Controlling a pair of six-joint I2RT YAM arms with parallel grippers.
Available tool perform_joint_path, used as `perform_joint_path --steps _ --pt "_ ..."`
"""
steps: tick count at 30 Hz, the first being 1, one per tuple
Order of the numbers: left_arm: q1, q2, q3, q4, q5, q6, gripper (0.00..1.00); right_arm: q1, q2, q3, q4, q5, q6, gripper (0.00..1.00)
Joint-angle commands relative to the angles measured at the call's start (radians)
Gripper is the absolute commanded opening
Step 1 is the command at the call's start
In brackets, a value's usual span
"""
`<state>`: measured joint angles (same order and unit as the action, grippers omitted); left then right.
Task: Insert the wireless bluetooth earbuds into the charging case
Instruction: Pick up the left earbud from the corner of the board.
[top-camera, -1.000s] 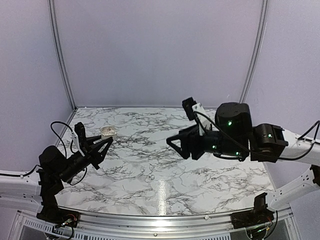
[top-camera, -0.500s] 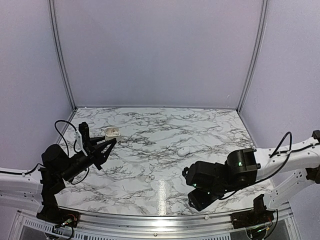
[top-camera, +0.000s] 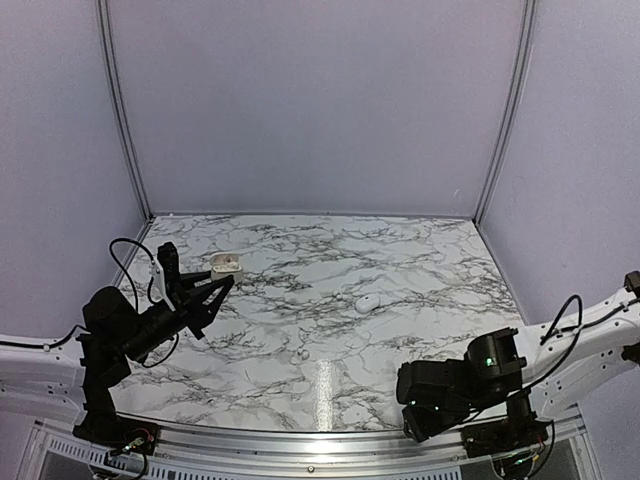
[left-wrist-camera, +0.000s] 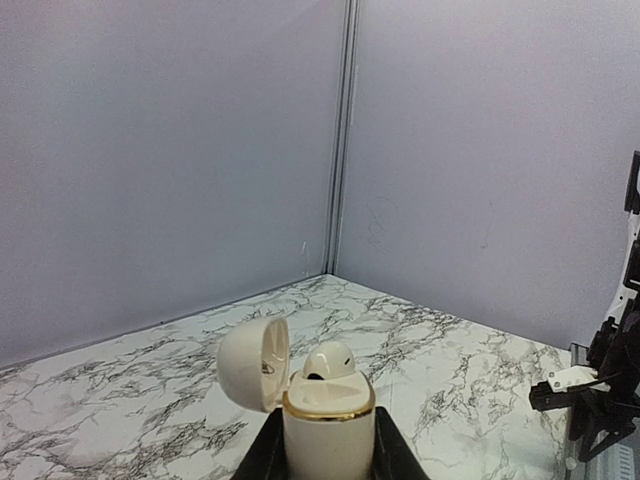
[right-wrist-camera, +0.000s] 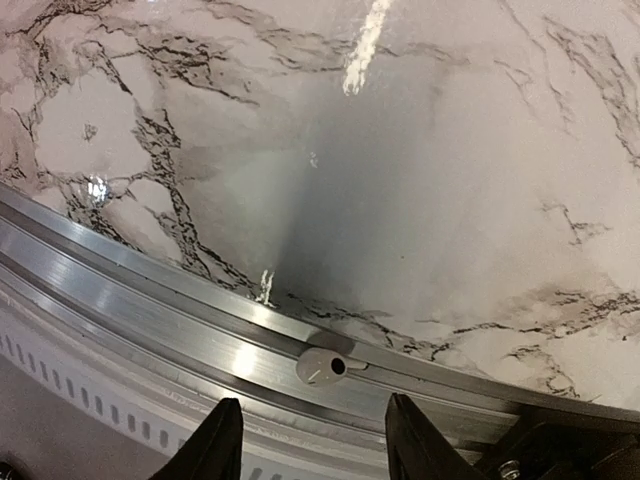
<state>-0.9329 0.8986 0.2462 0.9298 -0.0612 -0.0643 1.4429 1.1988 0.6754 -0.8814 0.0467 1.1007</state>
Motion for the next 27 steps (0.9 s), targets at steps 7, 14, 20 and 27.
perform_joint_path --steps 7,14,20,27 --pt "0.006 -0.018 0.027 0.009 -0.002 0.011 0.0 0.005 0.052 -0.038 0.129 -0.022 0.038 0.41" --pt "0.006 -0.009 0.034 0.01 0.0 0.012 0.0 0.005 0.086 -0.034 0.115 -0.02 0.027 0.37" --pt "0.007 -0.007 0.034 0.01 -0.002 0.018 0.0 0.005 0.115 -0.047 0.153 -0.034 0.017 0.31" --pt "0.008 -0.003 0.035 0.01 -0.004 0.02 0.0 0.005 0.118 -0.054 0.158 -0.033 0.016 0.21"
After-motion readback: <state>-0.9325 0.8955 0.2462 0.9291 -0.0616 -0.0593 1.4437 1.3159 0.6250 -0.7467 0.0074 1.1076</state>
